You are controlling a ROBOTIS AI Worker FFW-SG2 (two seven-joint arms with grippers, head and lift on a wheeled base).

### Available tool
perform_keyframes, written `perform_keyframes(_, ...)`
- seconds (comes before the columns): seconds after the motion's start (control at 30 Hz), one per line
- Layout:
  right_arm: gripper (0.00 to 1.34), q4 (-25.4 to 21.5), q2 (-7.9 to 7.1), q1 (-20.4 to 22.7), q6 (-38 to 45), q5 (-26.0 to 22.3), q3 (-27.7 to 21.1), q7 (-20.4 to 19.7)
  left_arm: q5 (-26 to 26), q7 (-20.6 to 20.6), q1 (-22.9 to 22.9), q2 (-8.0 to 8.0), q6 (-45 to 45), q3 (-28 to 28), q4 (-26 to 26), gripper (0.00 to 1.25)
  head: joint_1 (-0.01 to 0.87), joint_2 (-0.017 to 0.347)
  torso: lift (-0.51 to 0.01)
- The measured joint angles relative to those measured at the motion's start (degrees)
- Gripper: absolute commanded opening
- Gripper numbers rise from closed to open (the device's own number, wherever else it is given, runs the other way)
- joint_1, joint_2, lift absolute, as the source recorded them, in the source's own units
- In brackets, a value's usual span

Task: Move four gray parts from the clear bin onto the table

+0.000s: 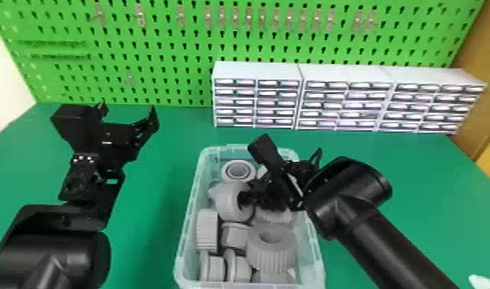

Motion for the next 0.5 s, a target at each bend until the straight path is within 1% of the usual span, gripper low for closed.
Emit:
perform_keyframes(0.33,0.16,-2.2,0.04,0.4,0.5,1.6,0.4,0.0,0.0,0.0,0.1,0.0,0.0,0.0,0.0,1.04,0.678,0.034,-0.05)
perform_keyframes(0.5,0.16,-4.2,0.01,0.6,1.5,2.3,0.2,0.0,0.0,-0.1,0.1,0.0,0.0,0.1,0.0,1.04,0.678,0.034,-0.05)
